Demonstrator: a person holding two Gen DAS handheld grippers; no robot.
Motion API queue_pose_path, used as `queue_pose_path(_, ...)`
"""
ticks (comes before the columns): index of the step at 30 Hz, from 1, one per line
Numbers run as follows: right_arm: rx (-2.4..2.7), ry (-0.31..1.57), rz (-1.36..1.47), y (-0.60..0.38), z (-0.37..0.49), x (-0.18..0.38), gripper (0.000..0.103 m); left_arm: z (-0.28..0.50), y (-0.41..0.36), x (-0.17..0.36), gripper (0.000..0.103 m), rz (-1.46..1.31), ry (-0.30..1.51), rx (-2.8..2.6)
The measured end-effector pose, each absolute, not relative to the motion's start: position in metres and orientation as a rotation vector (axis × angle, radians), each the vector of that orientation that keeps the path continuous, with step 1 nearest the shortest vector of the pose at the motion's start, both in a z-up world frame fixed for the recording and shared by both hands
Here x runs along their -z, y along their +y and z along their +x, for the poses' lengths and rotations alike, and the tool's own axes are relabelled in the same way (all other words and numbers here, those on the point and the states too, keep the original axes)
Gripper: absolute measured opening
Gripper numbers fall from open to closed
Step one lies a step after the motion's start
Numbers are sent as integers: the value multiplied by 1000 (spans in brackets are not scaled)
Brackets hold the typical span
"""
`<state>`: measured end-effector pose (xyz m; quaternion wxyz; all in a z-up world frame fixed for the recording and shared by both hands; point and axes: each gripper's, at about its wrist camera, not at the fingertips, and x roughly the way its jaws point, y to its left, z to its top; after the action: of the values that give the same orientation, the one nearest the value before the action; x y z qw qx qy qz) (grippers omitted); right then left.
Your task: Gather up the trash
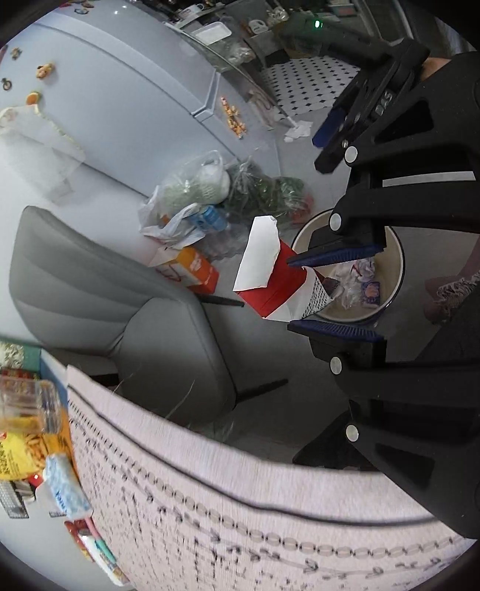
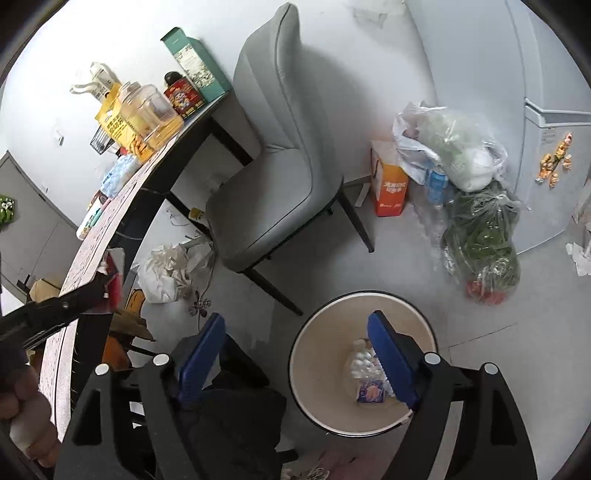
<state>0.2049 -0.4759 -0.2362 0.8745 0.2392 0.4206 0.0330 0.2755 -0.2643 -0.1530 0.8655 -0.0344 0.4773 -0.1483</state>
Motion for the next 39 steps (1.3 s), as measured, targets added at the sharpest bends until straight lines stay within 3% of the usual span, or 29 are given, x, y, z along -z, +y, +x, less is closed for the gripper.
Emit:
queue_pose_path(15,57,802,559,-541,152,206,82,290,-322,201,31,-100,1150,462)
queue_pose_path(16,59,798,553,-544,149,203,82,290,-325,204,34,-103,1160,476)
queue_pose_path(19,66,795,547,-549,144,200,82,290,-332,209,74,-154,1163,508)
queue_pose_path(28,30,815,543,-531,145,199,82,281,-296,168,88,-151,1055,438)
queue_pose_path(32,2,808,519,-513,149,188,91,274,-273,139,94,-160,984,414)
queue_pose_path(39,-40,779,481,-483,150,153,95,246,-228,94,95,-198,893,360)
